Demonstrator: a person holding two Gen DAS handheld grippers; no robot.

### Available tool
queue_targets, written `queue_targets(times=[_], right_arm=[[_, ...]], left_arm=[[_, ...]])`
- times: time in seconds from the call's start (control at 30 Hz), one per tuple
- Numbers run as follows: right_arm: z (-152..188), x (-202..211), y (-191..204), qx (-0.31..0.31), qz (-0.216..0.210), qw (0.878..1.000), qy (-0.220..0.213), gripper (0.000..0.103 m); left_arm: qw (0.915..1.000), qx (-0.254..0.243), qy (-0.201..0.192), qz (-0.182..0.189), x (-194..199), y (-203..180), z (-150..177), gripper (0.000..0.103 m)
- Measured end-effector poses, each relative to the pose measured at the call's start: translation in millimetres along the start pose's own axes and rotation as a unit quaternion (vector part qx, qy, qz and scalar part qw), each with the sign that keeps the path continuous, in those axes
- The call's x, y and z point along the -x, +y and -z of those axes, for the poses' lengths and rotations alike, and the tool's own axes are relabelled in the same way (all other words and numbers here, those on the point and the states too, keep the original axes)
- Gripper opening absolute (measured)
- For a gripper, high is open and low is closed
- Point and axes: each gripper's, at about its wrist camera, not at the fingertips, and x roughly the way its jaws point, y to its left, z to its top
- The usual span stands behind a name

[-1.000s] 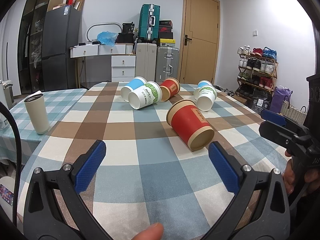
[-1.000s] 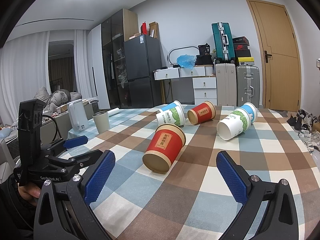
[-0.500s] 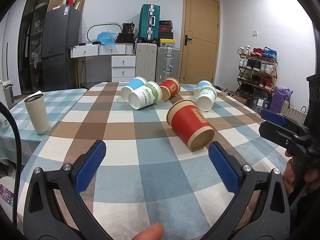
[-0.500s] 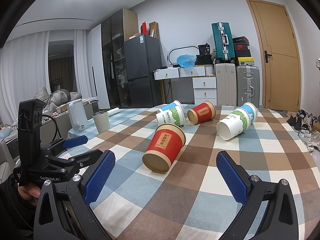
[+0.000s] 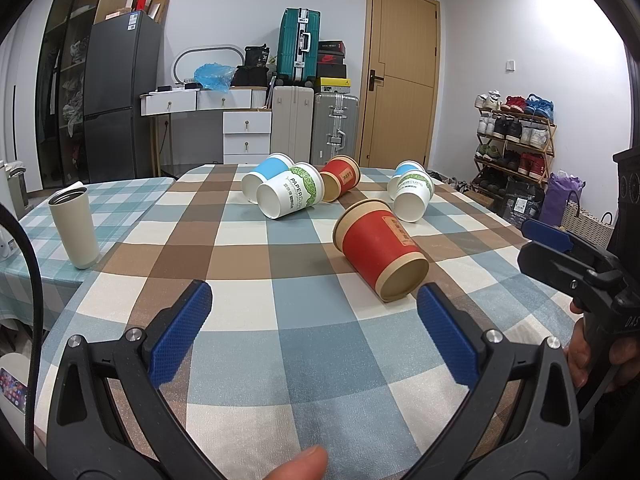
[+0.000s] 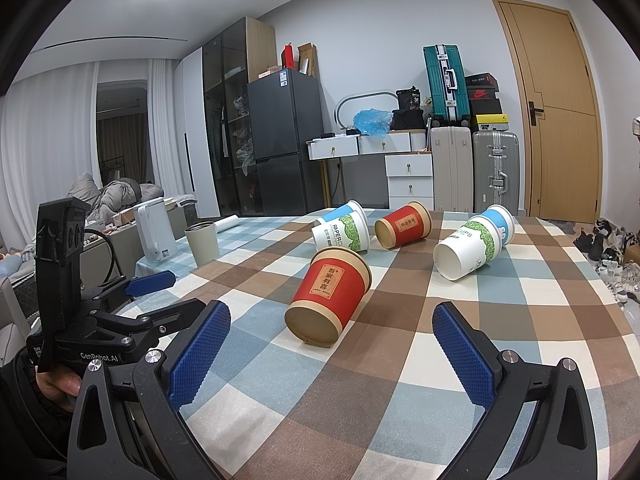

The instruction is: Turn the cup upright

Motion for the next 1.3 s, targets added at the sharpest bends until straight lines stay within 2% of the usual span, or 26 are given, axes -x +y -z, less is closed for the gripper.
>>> queue_targets(times=[0.97,1.3], right_arm=[[0.1,-1.7,1.2,-0.001,-0.001,1.0,0.002,0.103],[-1.4,-0.1,-5.4,-0.008,-0.001,1.0,0.002,0.103]], left_arm=[[1.0,0.0,0.0,0.0,-0.3,0.0,-0.1,0.102],[0.9999,-0.002,0.004,-0.011,-0.4,-0.3,-2.3,0.102]])
